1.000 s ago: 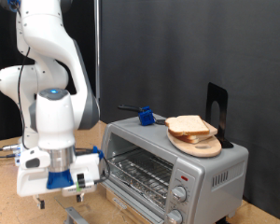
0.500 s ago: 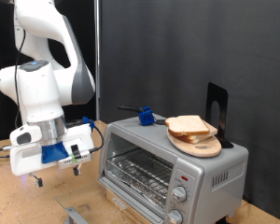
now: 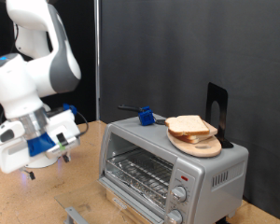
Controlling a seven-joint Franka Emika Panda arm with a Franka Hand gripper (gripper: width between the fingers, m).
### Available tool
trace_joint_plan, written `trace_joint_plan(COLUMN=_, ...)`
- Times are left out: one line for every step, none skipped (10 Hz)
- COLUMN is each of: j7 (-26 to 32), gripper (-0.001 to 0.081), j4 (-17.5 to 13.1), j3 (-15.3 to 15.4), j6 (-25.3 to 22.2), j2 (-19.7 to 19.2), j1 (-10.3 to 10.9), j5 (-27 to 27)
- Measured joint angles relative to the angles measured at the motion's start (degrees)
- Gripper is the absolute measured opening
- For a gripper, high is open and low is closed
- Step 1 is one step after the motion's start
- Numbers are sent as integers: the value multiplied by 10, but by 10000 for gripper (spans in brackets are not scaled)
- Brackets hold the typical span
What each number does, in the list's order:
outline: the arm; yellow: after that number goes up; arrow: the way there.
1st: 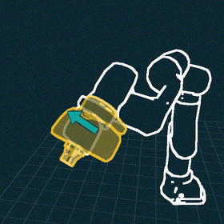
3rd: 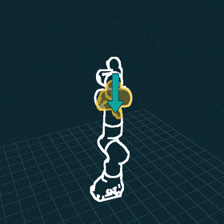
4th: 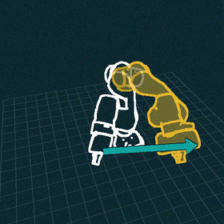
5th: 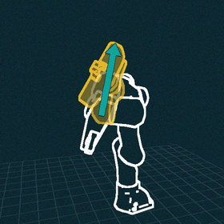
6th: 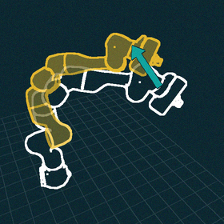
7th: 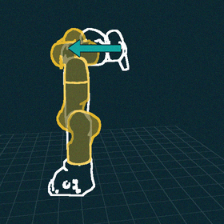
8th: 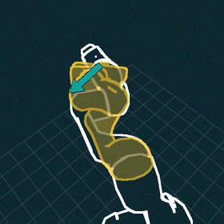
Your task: Make a piece of toast with the oven
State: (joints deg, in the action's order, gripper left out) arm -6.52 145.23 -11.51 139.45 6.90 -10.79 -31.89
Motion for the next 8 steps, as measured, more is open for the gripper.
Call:
trace_joint_plan(j7=26, gripper=806, j4=-6, j3=-13, j6=-18, j2=17, j1=0, j5=-41)
trace_joint_plan(j7=31, gripper=806, j4=-14, j3=-21, j6=-40, j2=33, j1=0, j5=-66)
trace_joint_plan(j7=20, gripper=806, j4=-25, j3=-23, j6=-62, j2=49, j1=0, j5=-78)
trace_joint_plan(j7=8, gripper=806, j4=-27, j3=-23, j6=-74, j2=59, j1=0, j5=-83)
trace_joint_plan(j7=10, gripper=806, j4=-26, j3=-23, j6=-74, j2=58, j1=0, j5=-82)
trace_joint_plan(j7=24, gripper=806, j4=-28, j3=-23, j6=-84, j2=57, j1=4, j5=-108)
trace_joint_plan(j7=41, gripper=806, j4=-35, j3=-22, j6=-114, j2=60, j1=13, j5=-147)
trace_joint_plan(j7=51, gripper=806, j4=-45, j3=-22, j6=-157, j2=66, j1=23, j5=-173)
